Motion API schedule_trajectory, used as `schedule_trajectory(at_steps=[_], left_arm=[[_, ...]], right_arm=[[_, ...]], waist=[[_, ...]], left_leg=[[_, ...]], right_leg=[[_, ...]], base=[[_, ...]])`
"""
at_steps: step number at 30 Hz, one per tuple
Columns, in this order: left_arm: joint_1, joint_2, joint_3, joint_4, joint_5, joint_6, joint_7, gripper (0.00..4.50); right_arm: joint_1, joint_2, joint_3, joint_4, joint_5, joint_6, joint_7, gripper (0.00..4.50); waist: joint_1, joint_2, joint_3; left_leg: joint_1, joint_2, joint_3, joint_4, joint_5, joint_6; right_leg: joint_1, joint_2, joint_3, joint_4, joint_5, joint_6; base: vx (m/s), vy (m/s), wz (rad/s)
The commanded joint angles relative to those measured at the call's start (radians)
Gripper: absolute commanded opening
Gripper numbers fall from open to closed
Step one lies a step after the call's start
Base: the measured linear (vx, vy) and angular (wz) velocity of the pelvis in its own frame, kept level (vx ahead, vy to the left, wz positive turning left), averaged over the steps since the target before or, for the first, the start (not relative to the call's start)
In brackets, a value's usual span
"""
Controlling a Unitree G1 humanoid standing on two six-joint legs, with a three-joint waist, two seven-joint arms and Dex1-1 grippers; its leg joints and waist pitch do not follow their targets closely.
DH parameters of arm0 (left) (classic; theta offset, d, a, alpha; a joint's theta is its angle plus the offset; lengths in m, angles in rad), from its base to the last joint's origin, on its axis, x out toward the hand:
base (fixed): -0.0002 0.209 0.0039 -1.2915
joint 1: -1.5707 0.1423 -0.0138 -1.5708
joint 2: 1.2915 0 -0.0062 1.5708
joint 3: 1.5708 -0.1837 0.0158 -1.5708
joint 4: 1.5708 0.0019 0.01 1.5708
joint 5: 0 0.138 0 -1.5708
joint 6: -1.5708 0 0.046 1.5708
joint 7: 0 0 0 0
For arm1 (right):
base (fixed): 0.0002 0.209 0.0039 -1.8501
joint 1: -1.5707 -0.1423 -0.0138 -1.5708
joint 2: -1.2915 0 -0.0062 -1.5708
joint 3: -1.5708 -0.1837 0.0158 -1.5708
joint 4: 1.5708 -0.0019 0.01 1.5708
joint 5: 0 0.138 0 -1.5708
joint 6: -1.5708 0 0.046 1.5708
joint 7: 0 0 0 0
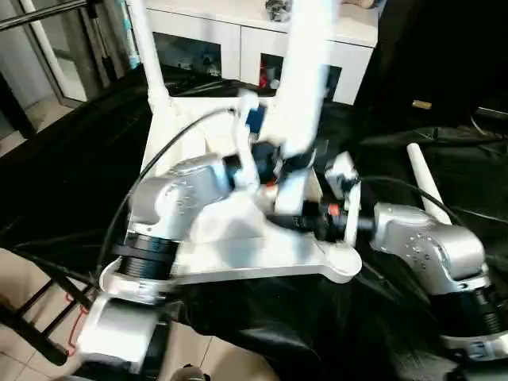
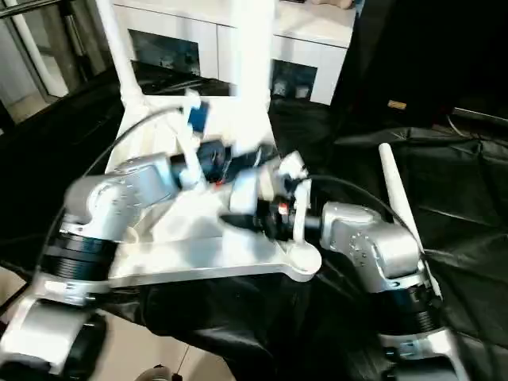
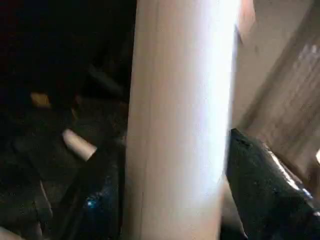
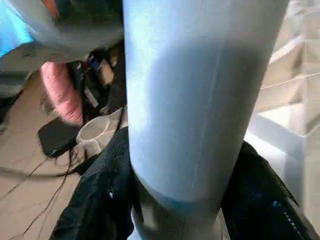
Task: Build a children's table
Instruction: Pick table leg
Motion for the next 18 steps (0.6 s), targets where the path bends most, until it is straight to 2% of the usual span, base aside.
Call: schedule_trajectory(at_steps=[1, 2, 4, 6, 7, 8, 10, 11, 12, 13, 14, 17, 18], left_arm=[[-0.039, -0.026, 0.038, -0.015, -0.014, -0.061, 0.072, 3.01], [-0.040, -0.032, 0.045, -0.018, -0.013, -0.071, 0.083, 3.01], [-0.033, -0.029, 0.055, -0.045, -0.005, -0.090, 0.089, 3.01], [-0.017, 0.007, 0.041, -0.076, 0.035, -0.111, 0.084, 3.01], [0.001, 0.047, 0.015, -0.093, 0.077, -0.129, 0.068, 3.01], [0.028, 0.098, -0.028, -0.112, 0.129, -0.138, 0.036, 3.01], [0.048, 0.134, -0.065, -0.123, 0.169, -0.151, 0.013, 3.01], [0.080, 0.187, -0.127, -0.137, 0.230, -0.180, -0.024, 3.01], [0.080, 0.187, -0.127, -0.137, 0.230, -0.180, -0.024, 3.01], [0.099, 0.220, -0.168, -0.144, 0.263, -0.193, -0.049, 3.01], [0.141, 0.282, -0.244, -0.152, 0.305, -0.205, -0.112, 3.01], [0.217, 0.370, -0.376, -0.159, 0.341, -0.178, -0.210, 3.01], [0.217, 0.370, -0.376, -0.159, 0.341, -0.178, -0.210, 3.01]], right_arm=[[0.017, 0.017, -0.032, -0.004, 0.004, -0.038, -0.046, 1.88], [0.021, 0.027, -0.039, -0.005, 0.001, -0.048, -0.061, 1.88], [0.033, 0.070, -0.078, 0.001, -0.021, -0.102, -0.140, 1.88], [0.037, 0.099, -0.121, 0.019, -0.061, -0.177, -0.239, 1.88], [0.043, 0.098, -0.134, 0.023, -0.091, -0.208, -0.284, 1.88], [0.053, 0.094, -0.144, 0.021, -0.126, -0.246, -0.329, 1.88], [0.058, 0.095, -0.157, 0.018, -0.135, -0.258, -0.353, 1.88], [0.066, 0.098, -0.178, 0.014, -0.141, -0.265, -0.387, 1.88], [0.066, 0.098, -0.178, 0.014, -0.141, -0.265, -0.387, 1.87], [0.072, 0.096, -0.187, 0.011, -0.150, -0.272, -0.405, 1.87], [0.088, 0.092, -0.203, -0.003, -0.157, -0.275, -0.427, 1.87], [0.127, 0.072, -0.224, -0.044, -0.171, -0.268, -0.450, 1.87], [0.127, 0.072, -0.224, -0.044, -0.171, -0.268, -0.450, 1.87]], waist=[[0.004, -0.004, -0.082], [0.007, 0.015, -0.082], [0.000, 0.008, -0.080], [-0.002, 0.011, -0.080], [-0.002, 0.013, -0.080], [-0.006, 0.010, -0.079], [-0.009, 0.016, -0.078], [-0.006, 0.015, -0.080], [-0.010, 0.016, -0.079], [-0.008, 0.014, -0.081], [-0.005, 0.014, -0.080], [-0.009, 0.019, -0.077], [-0.009, 0.019, -0.077]], left_leg=[[0.002, 0.014, 0.000, -0.054, -0.094, 0.022], [0.003, 0.015, -0.004, -0.054, -0.094, 0.017], [0.002, 0.015, -0.003, -0.057, -0.108, 0.013], [0.003, 0.015, -0.003, -0.058, -0.110, 0.004], [0.005, 0.015, -0.004, -0.060, -0.110, -0.006], [0.006, 0.014, -0.004, -0.062, -0.113, -0.010], [0.009, 0.011, 0.000, -0.060, -0.114, -0.013], [0.009, 0.015, -0.004, -0.064, -0.108, -0.009], [0.008, 0.014, -0.001, -0.064, -0.108, -0.009], [0.009, 0.014, -0.002, -0.064, -0.101, -0.012], [0.011, 0.017, -0.004, -0.066, -0.100, -0.007], [0.012, 0.016, 0.000, -0.069, -0.121, -0.019], [0.012, 0.016, 0.000, -0.069, -0.121, -0.019]], right_leg=[[0.073, -0.071, 0.046, -0.073, -0.066, -0.208], [0.071, -0.072, 0.045, -0.069, -0.064, -0.208], [0.069, -0.070, 0.045, -0.074, -0.074, -0.198], [0.068, -0.071, 0.045, -0.075, -0.097, -0.186], [0.065, -0.069, 0.045, -0.077, -0.119, -0.169], [0.065, -0.066, 0.045, -0.079, -0.136, -0.149], [0.062, -0.063, 0.047, -0.079, -0.143, -0.133], [0.063, -0.066, 0.048, -0.077, -0.148, -0.122], [0.061, -0.063, 0.048, -0.076, -0.145, -0.123], [0.061, -0.063, 0.047, -0.073, -0.129, -0.126], [0.057, -0.066, 0.048, -0.074, -0.127, -0.129], [0.053, -0.063, 0.050, -0.072, -0.138, -0.125], [0.053, -0.063, 0.050, -0.072, -0.138, -0.125]], base=[[0.000, 0.000, 0.00], [0.000, 0.000, 0.00], [0.000, 0.000, 0.00], [0.000, 0.000, 0.00], [0.000, 0.000, 0.00], [0.000, 0.000, 0.00], [0.000, 0.000, 0.00], [0.000, 0.000, 0.00], [0.000, 0.000, 0.00], [0.000, 0.000, 0.00], [0.000, 0.000, 0.00], [0.000, 0.000, 0.00], [0.000, 0.000, 0.00]])
